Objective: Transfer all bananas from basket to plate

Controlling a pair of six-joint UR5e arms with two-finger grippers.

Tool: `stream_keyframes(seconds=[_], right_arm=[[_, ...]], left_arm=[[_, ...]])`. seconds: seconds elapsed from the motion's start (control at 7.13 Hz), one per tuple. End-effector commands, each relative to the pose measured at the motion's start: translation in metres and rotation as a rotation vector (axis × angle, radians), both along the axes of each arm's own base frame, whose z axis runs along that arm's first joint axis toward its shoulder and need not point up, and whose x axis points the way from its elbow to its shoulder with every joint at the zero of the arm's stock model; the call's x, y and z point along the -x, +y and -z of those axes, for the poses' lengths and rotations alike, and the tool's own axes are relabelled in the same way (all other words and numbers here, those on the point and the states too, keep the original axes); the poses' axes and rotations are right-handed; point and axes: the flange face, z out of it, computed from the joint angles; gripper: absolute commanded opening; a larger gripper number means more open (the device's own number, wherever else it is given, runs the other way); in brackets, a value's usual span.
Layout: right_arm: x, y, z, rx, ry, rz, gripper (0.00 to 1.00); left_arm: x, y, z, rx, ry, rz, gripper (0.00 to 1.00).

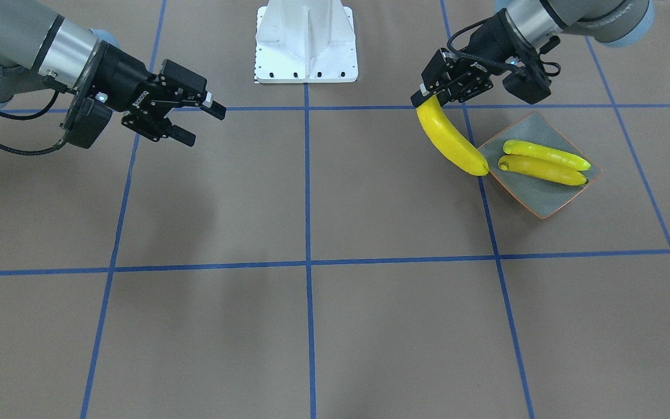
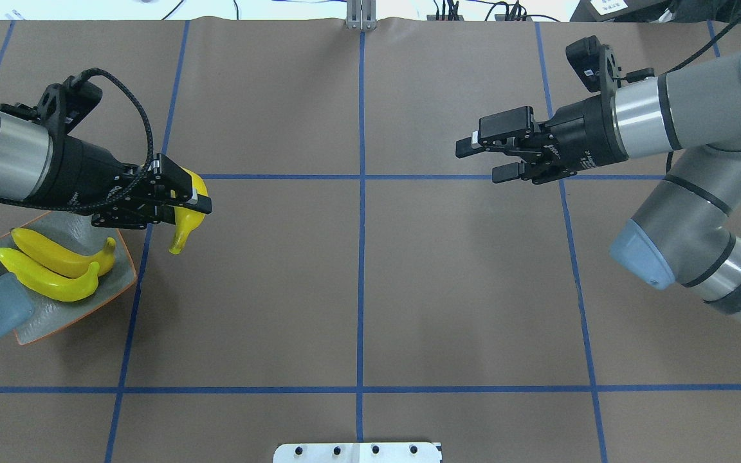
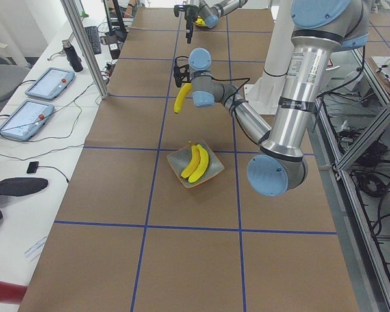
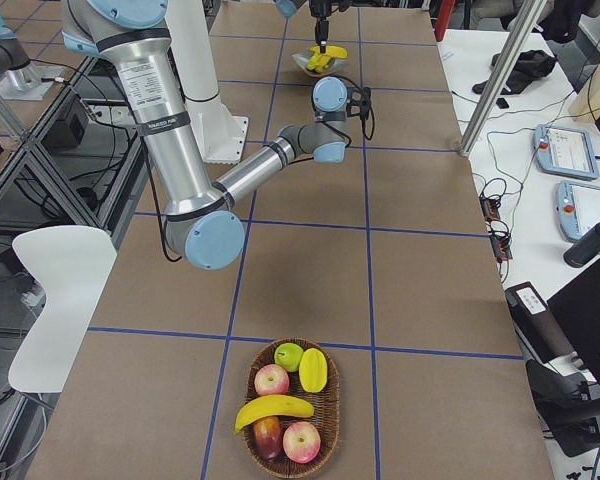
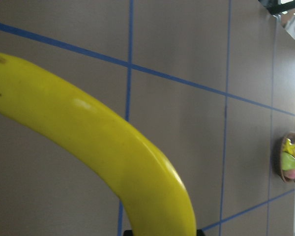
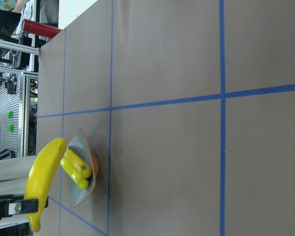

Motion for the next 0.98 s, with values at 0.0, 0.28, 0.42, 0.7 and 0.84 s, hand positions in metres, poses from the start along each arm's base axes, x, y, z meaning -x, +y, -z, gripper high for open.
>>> stream_keyframes(seconds=[0.0,0.28,0.42,0.7,0.84], right_arm=[[-0.018,-0.005,-0.039,0.002,0.055,-0.065,1.0],[-0.02,-0.008,-0.056,0.022,0.08,-0.121,1.0],[-0.021,-0.007,-0.062,0.028,0.088,-0.124,1.0],[-0.022,-0.008,-0.067,0.034,0.096,-0.137,1.0],[-0.023,-0.007,-0.068,0.034,0.096,-0.137,1.0]], left_arm=[[0.005,0.003,-0.01,0.146,-0.191,-0.01,0.0],[0.012,0.008,-0.024,0.185,-0.362,-0.066,0.0],[0.015,0.005,-0.036,0.2,-0.415,-0.085,0.0],[0.014,0.005,-0.075,0.271,-0.558,-0.15,0.0],[0.011,0.002,-0.103,0.308,-0.639,-0.151,0.0]])
